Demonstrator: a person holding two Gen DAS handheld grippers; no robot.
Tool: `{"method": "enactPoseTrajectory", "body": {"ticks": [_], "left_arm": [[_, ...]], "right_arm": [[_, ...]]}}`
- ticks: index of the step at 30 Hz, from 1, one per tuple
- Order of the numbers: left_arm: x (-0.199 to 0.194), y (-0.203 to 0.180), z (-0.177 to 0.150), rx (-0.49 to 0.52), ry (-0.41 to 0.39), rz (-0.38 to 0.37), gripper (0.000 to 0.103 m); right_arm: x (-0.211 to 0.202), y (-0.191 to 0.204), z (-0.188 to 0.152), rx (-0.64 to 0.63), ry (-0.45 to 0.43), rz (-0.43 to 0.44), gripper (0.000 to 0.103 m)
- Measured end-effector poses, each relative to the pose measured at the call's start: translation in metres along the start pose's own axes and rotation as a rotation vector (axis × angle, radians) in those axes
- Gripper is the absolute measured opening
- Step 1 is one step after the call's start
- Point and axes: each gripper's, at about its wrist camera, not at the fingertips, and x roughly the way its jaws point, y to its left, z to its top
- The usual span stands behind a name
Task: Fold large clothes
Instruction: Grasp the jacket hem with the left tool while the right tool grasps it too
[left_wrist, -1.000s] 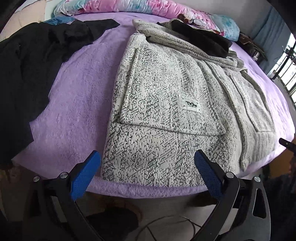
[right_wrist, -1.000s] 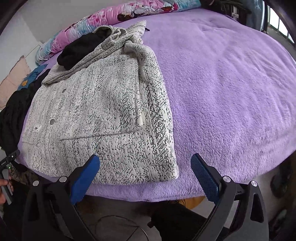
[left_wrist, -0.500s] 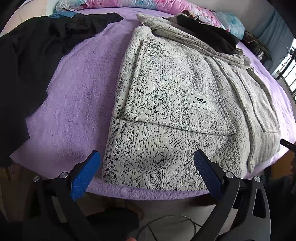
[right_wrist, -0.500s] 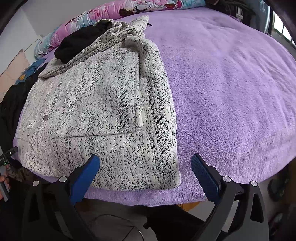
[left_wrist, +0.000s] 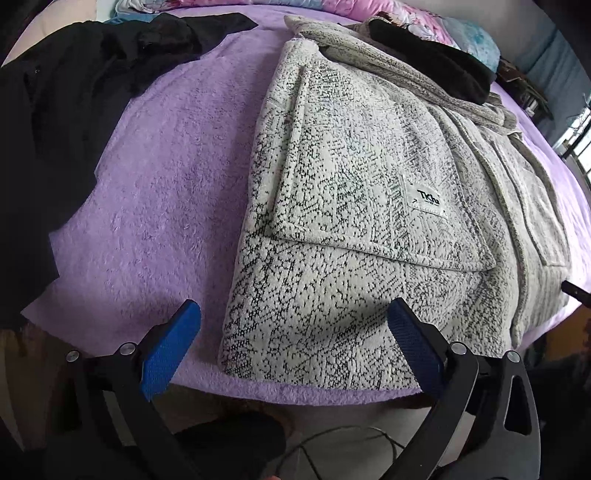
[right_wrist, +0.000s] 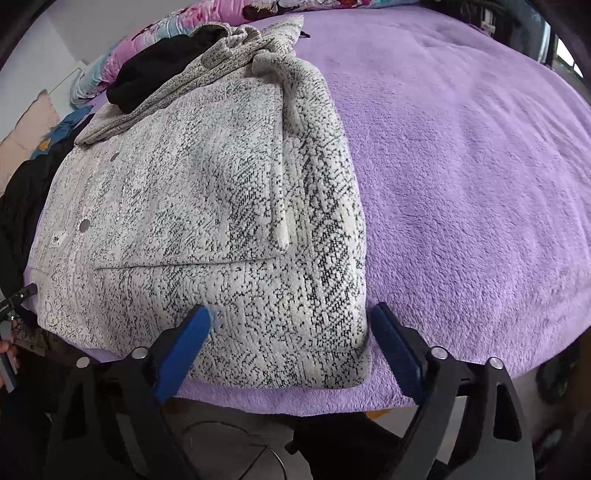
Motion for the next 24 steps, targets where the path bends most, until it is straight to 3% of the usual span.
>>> {"method": "enactPoseTrajectory", "body": {"ticks": [6, 17, 19, 21, 24], "left_arm": [[0.008, 0.002, 0.0, -0.024, 0.023, -0.032, 0.097], [0.019, 0.013, 0.0, -0.058, 0.042, -0.105, 0.098], [0.017, 0.012, 0.0, -0.049, 0.038, -0.106, 0.095], [0.015, 0.007, 0.002, -0.023, 0.03, -0.112, 0.081], [0.015, 0.009, 0.003, -0.044, 0.034, -0.126, 0.077]], "right_arm": [[0.001, -0.003, 0.001, 0.015, 0.0, 0.016, 0.078], [0.003, -0.011, -0.001, 0.037, 0.008, 0.047, 0.063], [0.003, -0.011, -0.001, 0.038, 0.01, 0.05, 0.062], [0.003, -0.013, -0.002, 0.041, 0.011, 0.052, 0.059], [0.002, -0.015, -0.002, 0.052, 0.013, 0.065, 0.051]]}}
